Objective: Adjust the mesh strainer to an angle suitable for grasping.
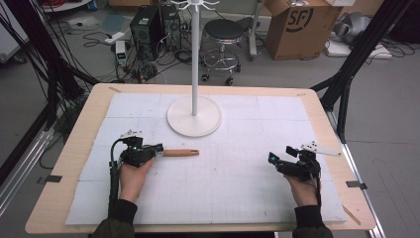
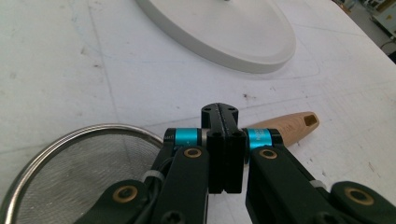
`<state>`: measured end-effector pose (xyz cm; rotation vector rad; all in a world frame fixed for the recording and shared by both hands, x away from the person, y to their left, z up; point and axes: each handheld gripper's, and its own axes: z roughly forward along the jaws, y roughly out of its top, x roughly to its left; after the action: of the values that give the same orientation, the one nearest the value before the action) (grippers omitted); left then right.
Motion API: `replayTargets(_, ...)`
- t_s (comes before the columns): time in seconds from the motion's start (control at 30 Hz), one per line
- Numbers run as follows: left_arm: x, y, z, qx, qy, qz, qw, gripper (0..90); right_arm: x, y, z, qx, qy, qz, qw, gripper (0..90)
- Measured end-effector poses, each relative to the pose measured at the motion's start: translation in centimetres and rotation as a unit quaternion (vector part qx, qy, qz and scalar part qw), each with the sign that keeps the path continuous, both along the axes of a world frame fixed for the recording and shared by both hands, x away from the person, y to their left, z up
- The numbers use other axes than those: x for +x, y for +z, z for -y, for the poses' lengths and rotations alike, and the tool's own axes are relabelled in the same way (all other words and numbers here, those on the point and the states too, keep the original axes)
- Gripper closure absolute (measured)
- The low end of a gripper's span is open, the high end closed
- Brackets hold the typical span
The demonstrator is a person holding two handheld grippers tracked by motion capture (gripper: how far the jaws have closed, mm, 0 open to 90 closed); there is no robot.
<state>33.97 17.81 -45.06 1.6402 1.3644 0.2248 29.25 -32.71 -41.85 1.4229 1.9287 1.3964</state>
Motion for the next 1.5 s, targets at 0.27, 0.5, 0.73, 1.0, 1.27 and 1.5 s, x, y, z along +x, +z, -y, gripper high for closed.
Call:
replayTargets(0.27, 0.1, -0.3, 0.2, 0.026, 0.002, -0.010, 0.9996, 90.0, 0.0, 0.0, 0.1, 0.003, 0.002, 0.003, 1.0000, 14.6)
replayTargets(0.5, -0.5, 0.1, 0.3, 0.037, -0.008, -0.014, 0.9992, 90.0, -0.1, 0.1, 0.2, 0.011, 0.000, 0.004, 0.9999, 14.6)
replayTargets(0.73, -0.3, -0.1, 0.3, 0.041, -0.008, -0.012, 0.9991, 90.0, -0.1, 0.1, 0.2, 0.011, 0.001, 0.005, 0.9999, 14.6)
replayTargets(1.0, -1.0, 0.4, 0.8, 0.060, -0.020, -0.018, 0.9978, 90.0, -0.1, 0.1, 0.2, 0.008, 0.001, 0.005, 1.0000, 14.7)
replayTargets(1.27, -2.3, 0.4, 0.9, 0.062, -0.033, -0.017, 0.9973, 90.0, -0.1, 0.1, 0.3, 0.009, 0.001, 0.004, 0.9999, 14.7)
replayTargets(1.5, -3.4, 0.4, 0.8, 0.060, -0.039, -0.018, 0.9973, 90.0, -0.1, 0.1, 0.2, 0.008, 0.002, 0.006, 0.9999, 14.7)
